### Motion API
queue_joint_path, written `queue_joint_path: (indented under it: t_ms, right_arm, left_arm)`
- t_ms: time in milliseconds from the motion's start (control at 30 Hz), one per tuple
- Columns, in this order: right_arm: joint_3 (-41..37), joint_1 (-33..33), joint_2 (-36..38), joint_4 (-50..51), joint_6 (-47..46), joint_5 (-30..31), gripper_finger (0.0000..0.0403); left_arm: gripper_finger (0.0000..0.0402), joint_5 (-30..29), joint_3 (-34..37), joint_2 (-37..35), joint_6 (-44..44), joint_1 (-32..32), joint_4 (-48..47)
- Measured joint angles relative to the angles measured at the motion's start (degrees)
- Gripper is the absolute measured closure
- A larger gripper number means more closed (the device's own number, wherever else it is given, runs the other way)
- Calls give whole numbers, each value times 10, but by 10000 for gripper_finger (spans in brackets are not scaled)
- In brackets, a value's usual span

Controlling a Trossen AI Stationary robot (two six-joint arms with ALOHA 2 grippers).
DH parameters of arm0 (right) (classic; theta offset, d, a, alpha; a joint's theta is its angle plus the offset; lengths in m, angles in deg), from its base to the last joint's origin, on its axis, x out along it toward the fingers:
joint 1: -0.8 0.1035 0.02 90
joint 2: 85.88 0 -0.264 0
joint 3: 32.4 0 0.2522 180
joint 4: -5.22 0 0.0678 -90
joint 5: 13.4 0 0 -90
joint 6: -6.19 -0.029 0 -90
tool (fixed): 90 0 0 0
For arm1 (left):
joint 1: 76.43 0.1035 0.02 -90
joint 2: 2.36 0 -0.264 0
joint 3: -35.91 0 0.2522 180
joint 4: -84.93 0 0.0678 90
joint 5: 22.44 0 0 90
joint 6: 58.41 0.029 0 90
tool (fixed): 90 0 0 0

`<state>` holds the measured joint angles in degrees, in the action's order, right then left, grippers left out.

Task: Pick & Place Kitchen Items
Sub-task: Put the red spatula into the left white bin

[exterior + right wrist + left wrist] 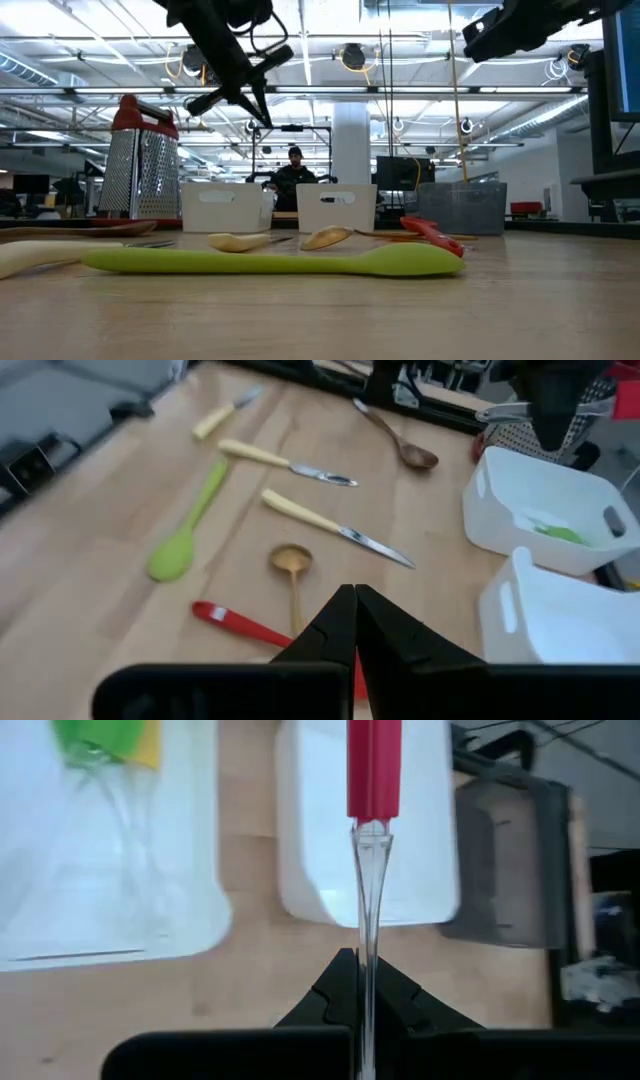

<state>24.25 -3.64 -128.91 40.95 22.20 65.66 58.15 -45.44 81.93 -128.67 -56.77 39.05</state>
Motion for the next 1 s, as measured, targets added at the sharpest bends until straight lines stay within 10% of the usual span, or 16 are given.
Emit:
queue_joint_path:
  t_ms: [600, 1000]
  right_arm:
    - [-58, -42, 64, -6, -81, -12, 403]
    - [-58, -58, 64, -7, -80, -11, 403]
  left_arm:
    - [402, 213, -13, 126, 70, 187, -28]
    - [402, 229, -40, 151, 67, 202, -117]
